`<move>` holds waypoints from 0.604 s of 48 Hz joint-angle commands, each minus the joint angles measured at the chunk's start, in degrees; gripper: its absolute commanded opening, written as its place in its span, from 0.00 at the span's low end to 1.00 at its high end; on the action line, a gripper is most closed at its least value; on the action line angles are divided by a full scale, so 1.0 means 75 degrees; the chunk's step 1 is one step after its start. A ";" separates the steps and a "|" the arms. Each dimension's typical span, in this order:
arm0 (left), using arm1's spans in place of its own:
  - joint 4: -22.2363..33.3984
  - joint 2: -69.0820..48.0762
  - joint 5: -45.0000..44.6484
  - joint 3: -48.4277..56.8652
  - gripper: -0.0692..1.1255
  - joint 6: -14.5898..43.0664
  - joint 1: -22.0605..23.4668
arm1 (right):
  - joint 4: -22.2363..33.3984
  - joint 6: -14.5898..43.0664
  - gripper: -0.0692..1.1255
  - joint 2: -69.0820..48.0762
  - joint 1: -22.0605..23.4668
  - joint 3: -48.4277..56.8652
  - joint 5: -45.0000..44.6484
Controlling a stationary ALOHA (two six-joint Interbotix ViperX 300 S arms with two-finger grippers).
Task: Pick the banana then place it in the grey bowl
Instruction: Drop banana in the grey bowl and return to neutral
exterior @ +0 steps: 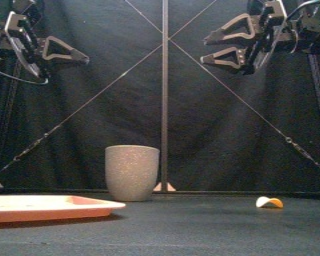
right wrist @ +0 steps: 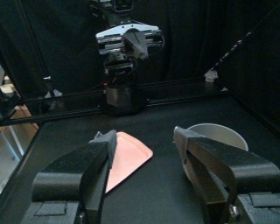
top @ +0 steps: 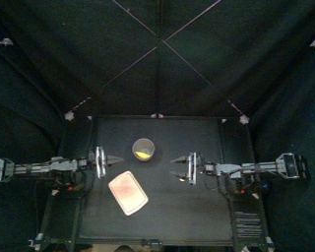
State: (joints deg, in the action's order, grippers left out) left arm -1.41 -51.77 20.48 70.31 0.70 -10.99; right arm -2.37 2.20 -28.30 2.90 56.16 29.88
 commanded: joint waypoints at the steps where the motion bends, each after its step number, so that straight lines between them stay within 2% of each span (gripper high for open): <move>1: 0.0000 0.0035 0.0094 -0.0141 0.05 -0.0012 -0.0012 | 0.0000 -0.0023 0.81 -0.0152 0.0012 -0.0082 0.0070; 29: 0.0082 0.0012 0.0129 -0.0082 0.05 -0.0035 0.0012 | 0.0000 0.0012 0.81 -0.0164 0.0023 0.0152 0.0176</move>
State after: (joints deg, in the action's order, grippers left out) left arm -1.05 -51.77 20.65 70.40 0.53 -10.99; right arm -2.37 2.20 -28.48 2.99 57.74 30.23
